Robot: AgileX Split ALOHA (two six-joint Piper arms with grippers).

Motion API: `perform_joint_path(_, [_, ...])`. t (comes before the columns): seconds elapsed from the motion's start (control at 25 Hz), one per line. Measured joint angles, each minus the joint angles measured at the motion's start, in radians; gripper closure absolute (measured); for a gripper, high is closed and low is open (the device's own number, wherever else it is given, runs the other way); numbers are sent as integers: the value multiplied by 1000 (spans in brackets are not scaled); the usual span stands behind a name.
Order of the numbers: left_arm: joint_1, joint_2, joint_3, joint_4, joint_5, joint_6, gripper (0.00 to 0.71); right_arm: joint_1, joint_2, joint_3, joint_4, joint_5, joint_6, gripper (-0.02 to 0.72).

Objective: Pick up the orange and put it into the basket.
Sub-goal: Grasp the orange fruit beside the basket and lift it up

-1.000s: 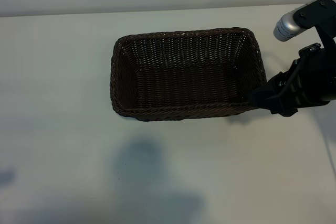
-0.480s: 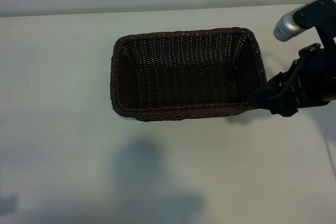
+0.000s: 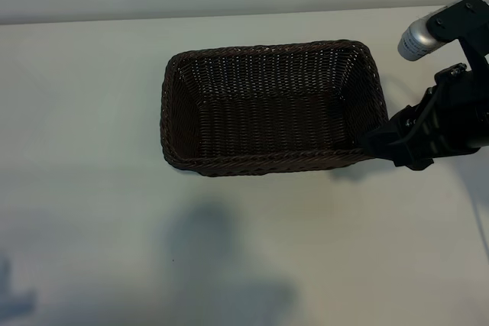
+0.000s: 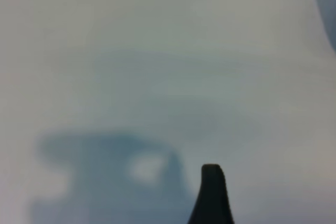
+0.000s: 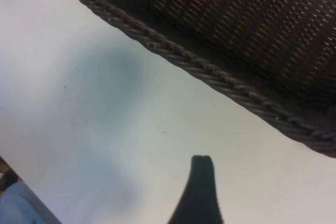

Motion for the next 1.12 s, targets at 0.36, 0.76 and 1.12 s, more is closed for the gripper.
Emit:
perform_joint_path(0.36, [-5,0,17,4,-3,25,139,0,0,0,0,0,0,110])
perform_joint_path(0.76, [-7,-56,17,5,-3,28,139,0,0,0,0,-1,0,110])
perform_joint_path(1.12, [-7,-65,17,5,-3,29,139,0,2,0,-200,-127,197,110])
